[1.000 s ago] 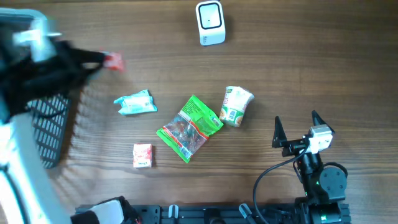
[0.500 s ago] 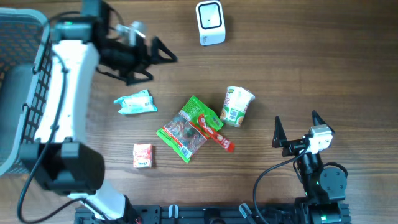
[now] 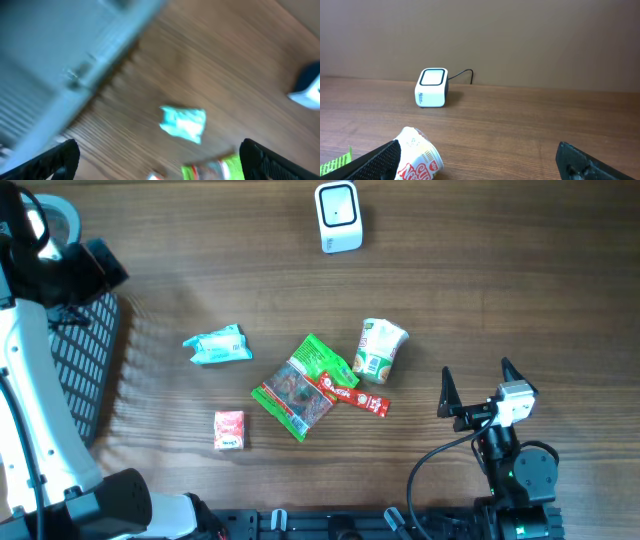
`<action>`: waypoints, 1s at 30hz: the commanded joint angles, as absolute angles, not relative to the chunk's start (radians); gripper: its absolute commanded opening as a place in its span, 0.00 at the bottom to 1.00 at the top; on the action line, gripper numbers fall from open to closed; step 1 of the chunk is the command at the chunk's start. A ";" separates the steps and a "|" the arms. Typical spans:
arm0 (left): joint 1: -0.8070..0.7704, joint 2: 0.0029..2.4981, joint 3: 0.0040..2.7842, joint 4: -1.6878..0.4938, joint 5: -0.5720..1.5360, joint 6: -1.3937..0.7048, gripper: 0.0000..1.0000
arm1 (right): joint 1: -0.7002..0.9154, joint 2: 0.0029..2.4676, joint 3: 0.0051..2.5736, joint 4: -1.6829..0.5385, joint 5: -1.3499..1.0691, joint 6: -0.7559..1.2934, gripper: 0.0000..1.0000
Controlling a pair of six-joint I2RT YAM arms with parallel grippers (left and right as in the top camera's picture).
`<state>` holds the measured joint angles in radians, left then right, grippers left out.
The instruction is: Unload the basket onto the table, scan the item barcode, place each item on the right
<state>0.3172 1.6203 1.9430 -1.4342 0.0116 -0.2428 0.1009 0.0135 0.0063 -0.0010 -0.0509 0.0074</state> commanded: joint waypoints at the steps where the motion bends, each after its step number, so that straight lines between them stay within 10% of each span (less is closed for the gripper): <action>1: 0.319 1.659 1.950 -1.405 -0.086 -0.250 1.00 | 0.099 0.007 0.005 0.001 -0.045 0.019 1.00; 5: 0.318 1.690 1.951 -1.369 0.231 -0.097 1.00 | 0.099 0.007 0.005 0.002 -0.045 0.019 1.00; 30: 0.318 1.784 1.901 -1.252 0.115 -0.112 1.00 | 0.099 0.007 0.005 0.002 -0.045 0.019 1.00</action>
<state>0.3138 1.7805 1.9102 -1.2522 0.0872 -0.1169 0.1009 0.0135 0.0063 -0.0010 -0.0509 0.0071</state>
